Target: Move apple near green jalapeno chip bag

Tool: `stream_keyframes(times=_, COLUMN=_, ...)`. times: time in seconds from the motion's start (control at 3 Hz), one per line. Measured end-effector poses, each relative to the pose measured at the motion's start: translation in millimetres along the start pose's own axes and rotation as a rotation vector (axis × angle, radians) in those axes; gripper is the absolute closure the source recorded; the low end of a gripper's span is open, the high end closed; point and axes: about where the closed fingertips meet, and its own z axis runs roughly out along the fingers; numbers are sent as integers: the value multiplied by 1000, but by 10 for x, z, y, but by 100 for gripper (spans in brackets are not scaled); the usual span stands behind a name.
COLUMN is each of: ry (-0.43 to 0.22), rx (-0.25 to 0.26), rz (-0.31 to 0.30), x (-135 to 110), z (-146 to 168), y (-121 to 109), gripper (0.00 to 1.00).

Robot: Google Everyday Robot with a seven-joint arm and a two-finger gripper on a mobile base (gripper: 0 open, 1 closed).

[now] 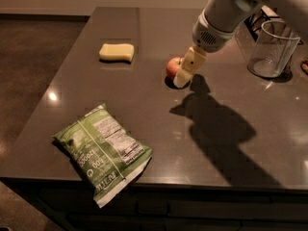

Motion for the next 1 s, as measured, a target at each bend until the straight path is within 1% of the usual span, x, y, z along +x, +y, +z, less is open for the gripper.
stream_keyframes(times=0.33, ry=3, rx=-21, rz=35, x=-140, z=247, y=-111, gripper=0)
stream_keyframes(times=0.67, ry=11, rx=-39, rz=45, x=-234, z=435, y=-114, gripper=0)
stream_keyframes(times=1.0, ry=31, rx=-47, rz=55, x=-235, z=584, y=-128, gripper=2)
